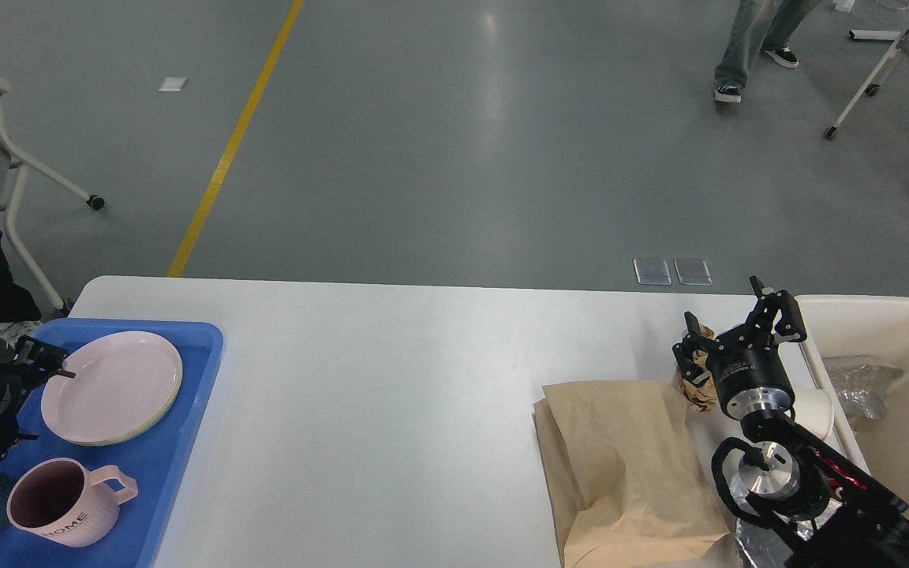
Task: Tidy desktop
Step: 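Release the pink plate and lower the left gripper to rest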
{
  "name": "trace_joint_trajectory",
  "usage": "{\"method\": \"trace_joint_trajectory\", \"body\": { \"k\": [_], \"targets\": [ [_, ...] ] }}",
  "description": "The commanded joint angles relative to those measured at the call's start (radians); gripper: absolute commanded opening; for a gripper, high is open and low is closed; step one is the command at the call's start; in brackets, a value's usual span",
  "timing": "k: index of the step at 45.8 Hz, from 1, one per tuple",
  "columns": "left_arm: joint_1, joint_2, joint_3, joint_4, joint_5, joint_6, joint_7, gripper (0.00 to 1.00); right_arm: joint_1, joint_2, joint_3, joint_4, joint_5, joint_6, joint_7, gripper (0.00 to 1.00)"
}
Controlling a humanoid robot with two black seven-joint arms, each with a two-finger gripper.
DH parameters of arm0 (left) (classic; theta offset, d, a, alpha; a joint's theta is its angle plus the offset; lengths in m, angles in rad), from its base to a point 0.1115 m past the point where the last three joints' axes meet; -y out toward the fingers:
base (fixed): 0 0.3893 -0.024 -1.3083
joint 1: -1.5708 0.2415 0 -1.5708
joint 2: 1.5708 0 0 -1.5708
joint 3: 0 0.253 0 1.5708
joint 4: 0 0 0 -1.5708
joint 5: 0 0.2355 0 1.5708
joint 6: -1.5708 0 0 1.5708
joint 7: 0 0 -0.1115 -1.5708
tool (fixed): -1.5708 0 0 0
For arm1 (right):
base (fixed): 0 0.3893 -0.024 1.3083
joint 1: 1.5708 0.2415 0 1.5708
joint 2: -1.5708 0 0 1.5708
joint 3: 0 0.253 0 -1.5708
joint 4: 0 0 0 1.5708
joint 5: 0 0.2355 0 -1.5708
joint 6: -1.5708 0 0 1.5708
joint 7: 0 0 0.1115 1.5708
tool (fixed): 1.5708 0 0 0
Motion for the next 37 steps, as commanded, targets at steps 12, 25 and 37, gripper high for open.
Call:
{"method": "trace_joint_trajectory", "body": {
  "k": [12, 25, 37],
  "targets": [
    [0.129, 0.038, -0.752, 0.006, 0.009, -0.013, -0.016, 0.96, 0.000, 0.000, 0.000, 0.000, 0.000, 0.000, 0.000, 1.00],
    [0.381, -0.089, -1.343, 0.014, 0.008, -0.015, -0.061, 0.96, 0.000, 0.000, 0.000, 0.000, 0.000, 0.000, 0.000, 1.00],
    [0.543, -0.290, -1.658, 0.000, 0.014, -0.114, -0.291, 0.96, 0.000, 0.000, 0.000, 0.000, 0.000, 0.000, 0.000, 1.00]
  ]
}}
